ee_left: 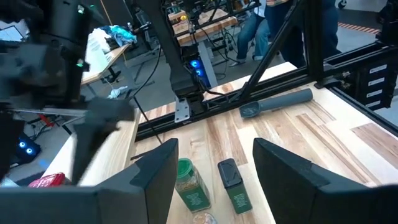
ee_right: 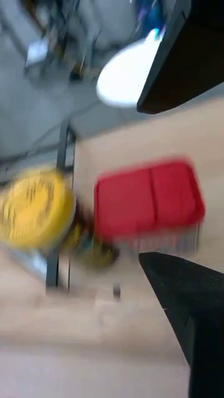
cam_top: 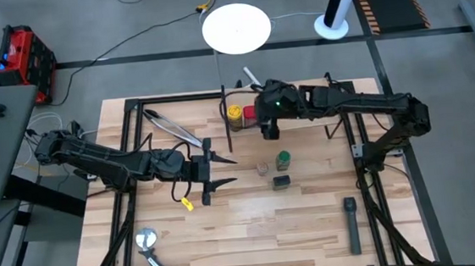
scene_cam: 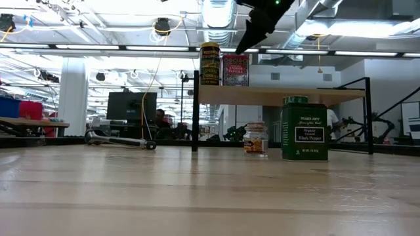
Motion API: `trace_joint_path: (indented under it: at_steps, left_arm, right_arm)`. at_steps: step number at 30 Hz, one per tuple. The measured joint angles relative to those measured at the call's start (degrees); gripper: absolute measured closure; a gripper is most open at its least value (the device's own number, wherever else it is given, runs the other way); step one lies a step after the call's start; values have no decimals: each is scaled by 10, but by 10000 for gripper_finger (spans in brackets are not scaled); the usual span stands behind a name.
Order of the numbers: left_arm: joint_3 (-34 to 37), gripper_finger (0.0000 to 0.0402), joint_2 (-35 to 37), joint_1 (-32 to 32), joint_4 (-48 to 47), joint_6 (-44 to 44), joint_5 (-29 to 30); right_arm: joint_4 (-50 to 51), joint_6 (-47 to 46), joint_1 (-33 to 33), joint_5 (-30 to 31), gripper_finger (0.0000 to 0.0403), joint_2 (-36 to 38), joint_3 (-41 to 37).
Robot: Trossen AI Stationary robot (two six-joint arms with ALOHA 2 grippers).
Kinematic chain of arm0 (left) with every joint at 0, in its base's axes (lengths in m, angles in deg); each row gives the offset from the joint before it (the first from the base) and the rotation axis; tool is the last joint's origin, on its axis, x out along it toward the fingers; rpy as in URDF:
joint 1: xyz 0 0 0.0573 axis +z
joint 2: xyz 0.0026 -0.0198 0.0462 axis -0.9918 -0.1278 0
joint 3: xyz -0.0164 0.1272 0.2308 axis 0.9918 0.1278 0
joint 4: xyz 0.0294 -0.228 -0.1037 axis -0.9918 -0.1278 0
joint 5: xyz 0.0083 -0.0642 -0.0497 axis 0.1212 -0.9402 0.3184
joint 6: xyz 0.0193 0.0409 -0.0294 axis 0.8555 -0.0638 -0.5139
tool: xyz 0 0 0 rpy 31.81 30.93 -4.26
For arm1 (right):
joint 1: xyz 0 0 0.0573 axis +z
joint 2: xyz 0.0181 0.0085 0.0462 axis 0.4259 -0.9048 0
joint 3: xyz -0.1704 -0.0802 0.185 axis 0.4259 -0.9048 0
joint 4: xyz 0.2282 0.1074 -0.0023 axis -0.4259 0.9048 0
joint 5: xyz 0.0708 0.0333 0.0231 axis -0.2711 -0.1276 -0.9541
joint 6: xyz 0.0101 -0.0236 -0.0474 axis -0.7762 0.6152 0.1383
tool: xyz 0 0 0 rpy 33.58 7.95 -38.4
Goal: Shelf spices
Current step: Remove the red seasoning can from the shelf
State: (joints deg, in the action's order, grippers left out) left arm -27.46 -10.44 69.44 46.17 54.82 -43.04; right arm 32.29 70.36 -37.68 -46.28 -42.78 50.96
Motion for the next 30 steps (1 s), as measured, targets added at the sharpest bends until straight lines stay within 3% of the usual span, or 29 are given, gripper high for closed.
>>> trace_joint_path:
  at_steps: [4, 12, 17, 30]
  left_arm:
    - [0, 201, 0, 0, 0, 2, 0]
    - [0, 201, 0, 0, 1, 16, -33]
    - [0, 201, 0, 0, 3, 18, -33]
    - [0, 201, 0, 2, -2, 15, -33]
  right_arm:
    - [10, 8, -13, -75, 22, 0, 0]
    - [15, 23, -65, -123, 23, -2, 0]
    - [12, 28, -86, -200, 23, -2, 0]
    - [17, 24, -88, -239, 24, -2, 0]
